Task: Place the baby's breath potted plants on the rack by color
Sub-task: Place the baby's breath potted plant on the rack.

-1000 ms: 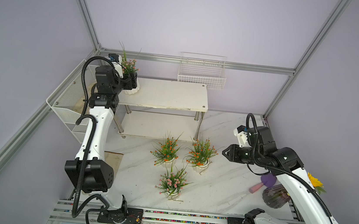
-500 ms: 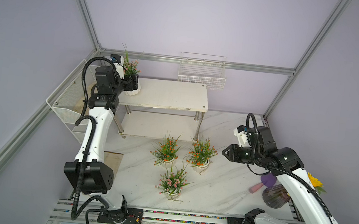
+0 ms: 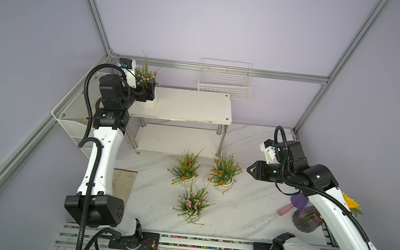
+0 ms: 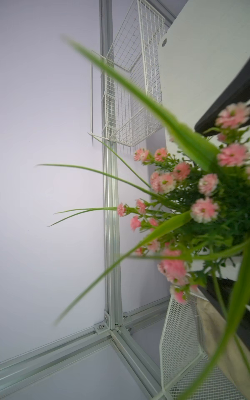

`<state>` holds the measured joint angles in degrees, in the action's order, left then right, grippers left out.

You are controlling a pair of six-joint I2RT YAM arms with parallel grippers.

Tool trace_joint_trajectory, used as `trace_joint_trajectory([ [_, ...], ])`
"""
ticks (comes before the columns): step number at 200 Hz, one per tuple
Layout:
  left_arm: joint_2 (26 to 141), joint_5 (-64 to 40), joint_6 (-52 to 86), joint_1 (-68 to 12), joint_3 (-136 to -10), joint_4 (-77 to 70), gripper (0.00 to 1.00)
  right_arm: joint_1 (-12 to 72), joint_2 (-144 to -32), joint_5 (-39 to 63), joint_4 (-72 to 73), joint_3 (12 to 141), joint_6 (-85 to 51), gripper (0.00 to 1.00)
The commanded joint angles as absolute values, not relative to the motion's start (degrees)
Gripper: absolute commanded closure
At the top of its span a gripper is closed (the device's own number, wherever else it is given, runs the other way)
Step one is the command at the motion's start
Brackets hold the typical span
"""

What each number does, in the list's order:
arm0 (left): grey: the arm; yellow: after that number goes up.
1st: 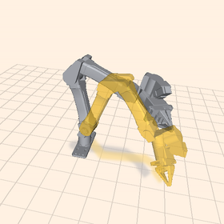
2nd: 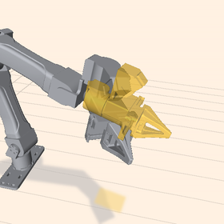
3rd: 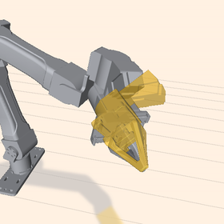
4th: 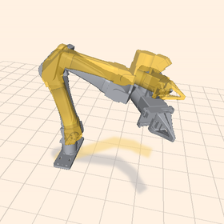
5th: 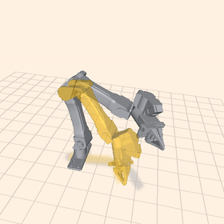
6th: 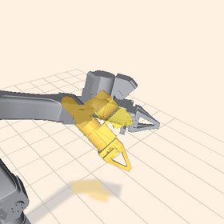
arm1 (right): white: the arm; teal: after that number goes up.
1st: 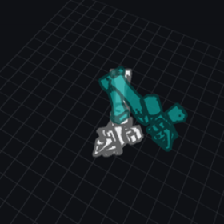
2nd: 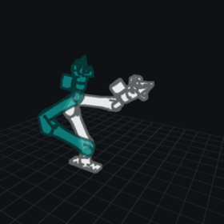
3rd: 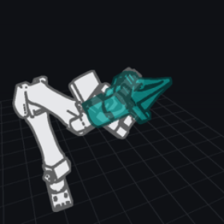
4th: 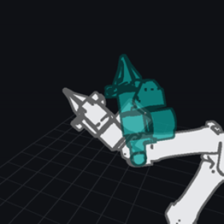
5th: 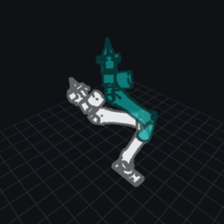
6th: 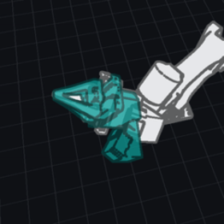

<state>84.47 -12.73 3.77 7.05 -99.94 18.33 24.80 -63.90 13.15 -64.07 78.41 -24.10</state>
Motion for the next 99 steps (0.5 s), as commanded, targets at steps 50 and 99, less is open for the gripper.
trace_joint_trajectory([
  [50, 59.5, -13.4, 10.2, 3.4, -77.9, 11.7, 0.00, 24.4, -67.8, 6.7, -59.7, 73.8, -23.4, 0.65],
  [99, 47.4, -13.6, 14.6, -3.4, -64.3, 7.6, 0.00, 24.5, -67.7, 8.0, -54.3, 65.5, -25.3, 0.68],
])
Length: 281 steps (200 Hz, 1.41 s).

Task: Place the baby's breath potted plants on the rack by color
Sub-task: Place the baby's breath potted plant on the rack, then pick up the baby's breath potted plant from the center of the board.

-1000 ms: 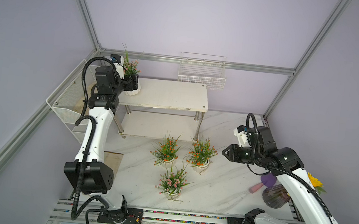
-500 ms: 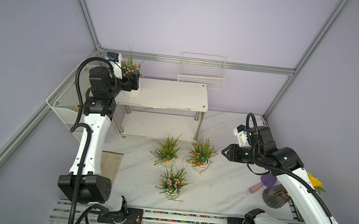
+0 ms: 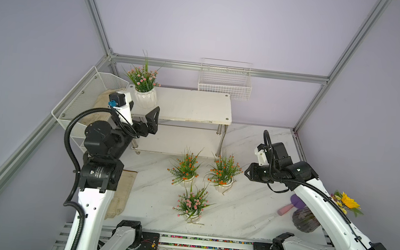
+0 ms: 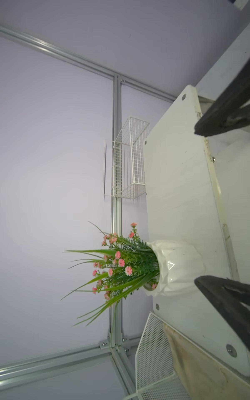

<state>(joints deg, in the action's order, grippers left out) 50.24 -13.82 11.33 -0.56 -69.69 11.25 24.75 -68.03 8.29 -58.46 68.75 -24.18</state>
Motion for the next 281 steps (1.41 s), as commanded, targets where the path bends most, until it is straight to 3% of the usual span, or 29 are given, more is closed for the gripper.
trace_joint_trajectory([
  [1, 47.2, -13.6, 14.6, -3.6, -64.1, 7.6, 0.00, 24.5, -67.8, 8.0, -54.1, 65.3, -25.3, 0.69],
  [81, 42.1, -12.2, 19.4, -18.7, -45.5, -1.6, 0.00, 24.9, -72.9, 8.6, -39.8, 55.7, -28.2, 0.76],
  [144, 47.1, -4.6, 16.6, -31.4, -43.5, -2.1, 0.00, 26.7, -79.3, 7.6, -34.4, 56.2, -27.9, 0.75],
  [281, 46.7, -0.1, 15.6, -34.3, -42.7, 0.0, 0.00, 30.4, -87.0, 4.8, -33.2, 59.5, -27.8, 0.73],
])
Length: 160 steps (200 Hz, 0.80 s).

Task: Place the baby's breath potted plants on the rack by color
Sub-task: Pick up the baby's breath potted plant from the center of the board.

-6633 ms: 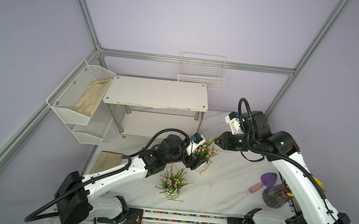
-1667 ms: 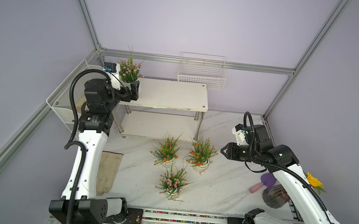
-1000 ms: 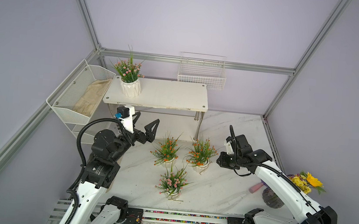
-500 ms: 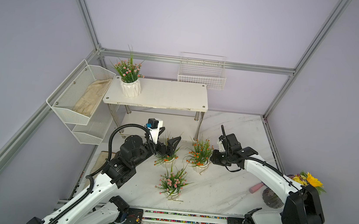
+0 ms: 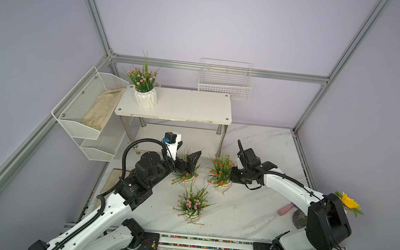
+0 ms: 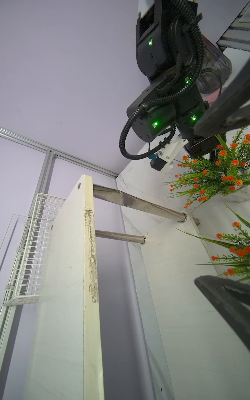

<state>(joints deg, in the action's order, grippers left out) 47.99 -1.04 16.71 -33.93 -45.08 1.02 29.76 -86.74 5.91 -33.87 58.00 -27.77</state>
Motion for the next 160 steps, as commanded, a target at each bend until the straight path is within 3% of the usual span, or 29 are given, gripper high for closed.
trace_joint_trajectory([
  [1, 46.7, -0.1, 15.6, -34.3, -42.7, -0.1, 0.00, 30.4, -86.9, 4.8, -33.2, 59.6, -27.8, 0.73],
  [64, 47.1, -0.3, 15.3, -34.5, -42.8, 0.2, 0.00, 31.0, -89.6, 4.5, -32.4, 59.5, -27.9, 0.75],
  [99, 47.2, -1.2, 15.1, -34.7, -43.4, 0.4, 0.00, 31.2, -90.3, 3.8, -34.1, 60.9, -27.3, 0.90],
  [160, 52.3, -2.9, 12.5, -38.2, -47.5, 0.3, 0.00, 30.9, -86.6, 3.4, -44.2, 68.4, -24.7, 0.95],
])
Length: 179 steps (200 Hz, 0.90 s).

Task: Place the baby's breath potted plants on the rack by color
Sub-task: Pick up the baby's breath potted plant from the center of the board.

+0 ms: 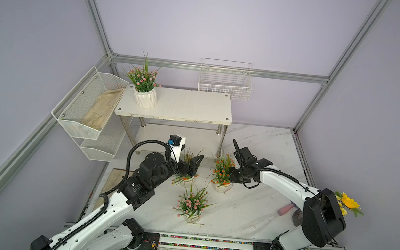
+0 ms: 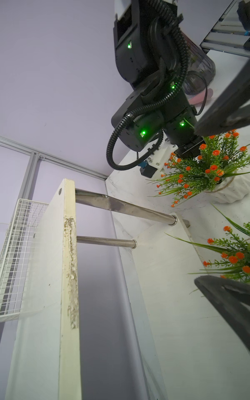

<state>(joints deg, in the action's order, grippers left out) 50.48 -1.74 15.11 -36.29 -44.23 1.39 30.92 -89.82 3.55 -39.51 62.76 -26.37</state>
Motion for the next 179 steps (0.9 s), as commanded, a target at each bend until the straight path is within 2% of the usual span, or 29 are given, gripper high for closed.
trace_joint_trajectory([
  [1, 52.5, -2.9, 12.5, -38.3, -47.5, 0.3, 0.00, 30.8, -86.5, 3.4, -44.5, 68.6, -24.5, 0.95],
  [85, 58.3, -9.8, 7.1, -42.6, -50.9, 0.0, 0.00, 25.8, -80.0, 5.1, -64.0, 85.8, -19.2, 0.95],
  [179, 73.4, -7.5, 5.0, -51.8, -58.2, -5.9, 0.00, 25.4, -78.9, 8.2, -67.2, 90.2, -18.0, 0.95],
])
